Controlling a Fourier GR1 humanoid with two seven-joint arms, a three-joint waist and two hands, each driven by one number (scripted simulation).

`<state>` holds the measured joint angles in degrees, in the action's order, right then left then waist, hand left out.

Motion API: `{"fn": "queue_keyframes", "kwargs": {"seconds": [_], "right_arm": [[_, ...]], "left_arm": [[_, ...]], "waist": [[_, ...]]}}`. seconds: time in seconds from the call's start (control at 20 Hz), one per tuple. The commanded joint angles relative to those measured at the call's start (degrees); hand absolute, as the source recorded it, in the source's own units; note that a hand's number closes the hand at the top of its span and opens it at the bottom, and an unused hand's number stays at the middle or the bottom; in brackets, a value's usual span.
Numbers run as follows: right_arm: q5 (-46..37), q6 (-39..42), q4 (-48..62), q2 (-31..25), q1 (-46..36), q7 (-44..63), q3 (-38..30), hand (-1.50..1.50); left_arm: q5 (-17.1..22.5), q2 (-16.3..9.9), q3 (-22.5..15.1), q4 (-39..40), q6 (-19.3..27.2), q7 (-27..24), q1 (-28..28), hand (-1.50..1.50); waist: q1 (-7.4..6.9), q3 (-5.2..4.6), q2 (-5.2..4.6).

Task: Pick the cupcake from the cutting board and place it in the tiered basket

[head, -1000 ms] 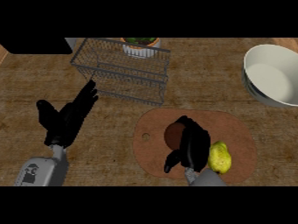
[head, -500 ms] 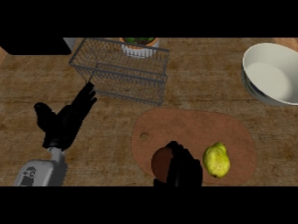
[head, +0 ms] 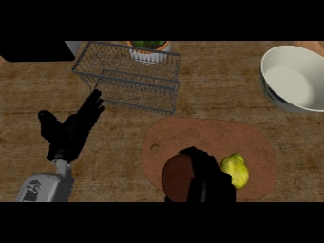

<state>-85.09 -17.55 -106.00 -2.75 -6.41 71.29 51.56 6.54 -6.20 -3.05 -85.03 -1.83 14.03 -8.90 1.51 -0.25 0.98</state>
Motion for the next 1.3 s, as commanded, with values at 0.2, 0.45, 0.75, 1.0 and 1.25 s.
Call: {"fn": "queue_keyframes", "kwargs": {"seconds": [0.2, 0.45, 0.75, 1.0, 1.25], "right_arm": [[-6.6, 14.2, -13.7, 2.6, -7.2, 13.9, 2.9, 1.5], [-3.6, 21.6, -13.7, 2.6, -15.3, 12.0, -3.4, 1.5], [3.5, 25.6, -9.7, 2.7, -23.3, 11.3, -11.7, 1.5], [8.9, 24.9, -4.2, 2.7, -33.3, 12.8, -20.0, 1.5], [14.1, 22.7, 8.1, 2.7, -44.7, 10.7, -30.6, 1.5]], "left_arm": [[-0.1, 0.0, 0.2, 0.8, 0.0, 0.0, -1.2, 0.0], [1.4, -1.2, 1.1, -1.0, -1.4, 1.7, -1.9, 0.0], [0.2, -0.2, -0.9, -0.5, -1.5, 1.6, -2.4, 0.0], [-0.2, 1.2, -1.5, 1.1, -0.8, 1.4, -3.3, 0.0], [-0.1, 1.1, -1.8, 0.7, -1.6, 1.3, -4.6, 0.0]], "waist": [[-0.48, -0.04, -0.17], [-2.29, -0.13, -0.41], [-3.47, -0.13, -0.86], [-4.38, -0.1, -1.12], [-5.55, -0.01, -1.6]]}}
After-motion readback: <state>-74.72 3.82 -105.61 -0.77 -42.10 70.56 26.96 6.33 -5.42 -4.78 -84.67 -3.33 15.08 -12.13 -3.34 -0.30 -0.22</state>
